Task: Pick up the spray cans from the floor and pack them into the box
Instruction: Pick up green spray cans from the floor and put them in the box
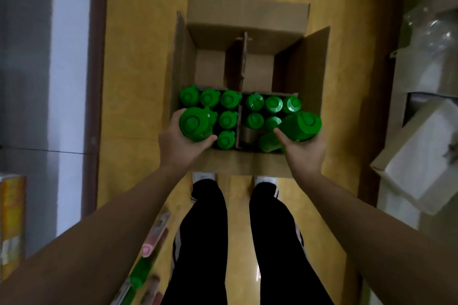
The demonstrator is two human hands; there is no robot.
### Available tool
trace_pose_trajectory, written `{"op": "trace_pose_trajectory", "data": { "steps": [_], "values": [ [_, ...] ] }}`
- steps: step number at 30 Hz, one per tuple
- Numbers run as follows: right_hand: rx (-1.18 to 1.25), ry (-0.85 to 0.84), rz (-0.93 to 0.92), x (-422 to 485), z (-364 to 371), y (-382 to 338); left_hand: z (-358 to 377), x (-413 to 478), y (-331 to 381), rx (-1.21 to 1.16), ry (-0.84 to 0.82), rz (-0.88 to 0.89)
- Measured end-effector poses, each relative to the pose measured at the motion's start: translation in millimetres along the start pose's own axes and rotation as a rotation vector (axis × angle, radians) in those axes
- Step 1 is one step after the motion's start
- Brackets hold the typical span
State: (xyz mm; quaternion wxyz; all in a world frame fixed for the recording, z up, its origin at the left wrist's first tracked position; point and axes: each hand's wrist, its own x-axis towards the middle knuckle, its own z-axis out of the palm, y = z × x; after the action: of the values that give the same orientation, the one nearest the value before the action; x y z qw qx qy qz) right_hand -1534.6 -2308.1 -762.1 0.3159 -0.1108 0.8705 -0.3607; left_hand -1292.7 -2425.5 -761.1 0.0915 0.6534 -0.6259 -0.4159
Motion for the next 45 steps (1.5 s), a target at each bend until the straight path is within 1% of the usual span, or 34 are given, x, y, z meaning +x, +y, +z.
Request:
{"op": "trace_pose_trajectory", "data": {
  "steps": [3,6,10,12,15,20,22,26,29,32,35,39,45],
  "values": [
    [0.011,0.001,0.023,6,16,21,19,8,-20,-0.002,-0.017,-0.005],
    [-0.039,-0.001,0.042,4,23,45,36,10,-37,0.005,-0.037,0.008],
    [-0.071,-0.004,0.053,6,31,76,57,16,-59,0.039,-0.149,0.04],
    [-0.105,0.0,0.073,12,35,87,67,20,-72,0.044,-0.196,0.027],
    [-0.152,-0.003,0.099,19,42,101,81,24,-95,0.047,-0.207,-0.011],
    [-0.267,-0.039,-0.006,18,56,121,105,37,-123,0.089,-0.169,-0.149],
    [-0.353,-0.037,-0.046,16,64,128,113,44,-130,0.137,-0.157,-0.169],
    [-0.468,0.019,-0.053,23,73,136,120,49,-138,0.153,-0.166,-0.205],
    [-0.601,-0.035,-0.049,31,75,141,121,49,-139,0.153,-0.163,-0.219],
    [-0.684,-0.056,-0.089,34,76,140,120,51,-139,0.157,-0.163,-0.213],
    [-0.703,-0.063,-0.077,35,79,136,122,54,-135,0.182,-0.162,-0.199],
    [-0.681,-0.058,-0.056,34,82,131,124,52,-123,0.122,-0.177,-0.197],
    [-0.646,-0.032,-0.068,30,81,132,117,50,-121,0.097,-0.212,-0.11]
  ]
}}
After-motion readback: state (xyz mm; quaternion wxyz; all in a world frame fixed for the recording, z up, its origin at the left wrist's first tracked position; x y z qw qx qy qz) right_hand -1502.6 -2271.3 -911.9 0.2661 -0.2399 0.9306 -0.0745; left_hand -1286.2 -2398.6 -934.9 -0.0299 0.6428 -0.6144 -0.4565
